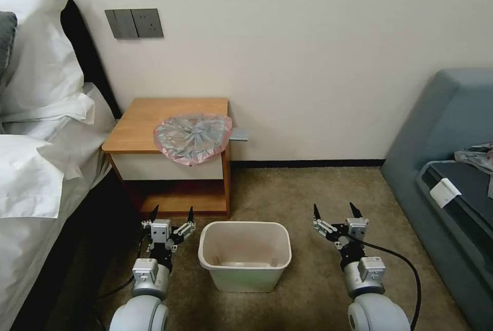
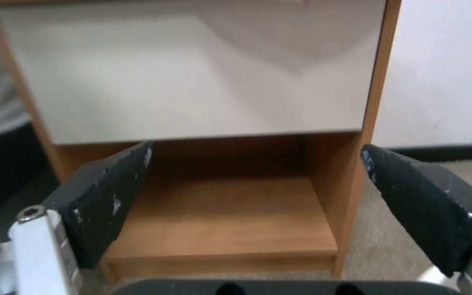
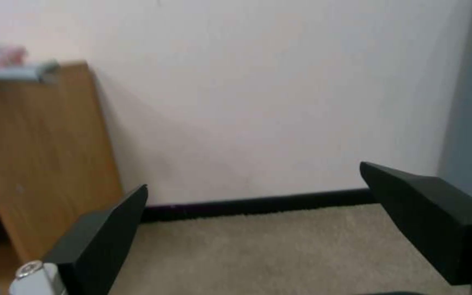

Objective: Pick up the garbage bag from the table and place it over the trash can.

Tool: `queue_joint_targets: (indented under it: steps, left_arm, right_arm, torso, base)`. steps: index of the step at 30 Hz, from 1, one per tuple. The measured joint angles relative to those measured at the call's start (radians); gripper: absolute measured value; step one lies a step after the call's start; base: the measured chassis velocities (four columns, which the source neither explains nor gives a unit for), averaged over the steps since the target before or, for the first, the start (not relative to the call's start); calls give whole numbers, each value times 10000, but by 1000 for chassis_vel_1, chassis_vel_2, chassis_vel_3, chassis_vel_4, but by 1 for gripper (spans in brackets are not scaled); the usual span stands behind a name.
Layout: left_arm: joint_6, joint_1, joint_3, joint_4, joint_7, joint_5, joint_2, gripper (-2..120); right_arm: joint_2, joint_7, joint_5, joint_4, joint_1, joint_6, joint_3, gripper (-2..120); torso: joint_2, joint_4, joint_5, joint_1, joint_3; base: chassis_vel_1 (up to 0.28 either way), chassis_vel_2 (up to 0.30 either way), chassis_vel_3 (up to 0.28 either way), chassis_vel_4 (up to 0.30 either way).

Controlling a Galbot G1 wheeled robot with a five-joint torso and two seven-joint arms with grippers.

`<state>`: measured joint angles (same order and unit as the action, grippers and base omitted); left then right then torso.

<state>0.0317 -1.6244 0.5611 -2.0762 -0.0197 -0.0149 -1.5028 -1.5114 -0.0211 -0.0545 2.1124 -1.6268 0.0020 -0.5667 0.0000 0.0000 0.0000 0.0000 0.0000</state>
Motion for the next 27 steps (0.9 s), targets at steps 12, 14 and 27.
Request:
queue_joint_targets:
  steps: [12,14,27]
  left_arm:
    - [908,-2994,504,-3393,-1036,-712,51,100]
    - [727,-2949,512,-3453,-1091,-755,153,100]
    - [389,-2610,482,-3155,-1097,-808,235,100]
  right_arm:
    - [-331,-589,-1559,3202,-2013,-304,-519,100]
    - [-324,-582,-1580,3250,-1994,-504,-527,100]
    - [-159,-529,-1896,2887,-1543,-1075,-460,100]
  torso:
    - [4,3,6,-1,-2]
    - [4,0,-3,-1,-2]
    - [2,0,0,-1,0]
  base:
    - [0,0,0,0]
    - [0,0,0,0]
    - [0,0,0,0]
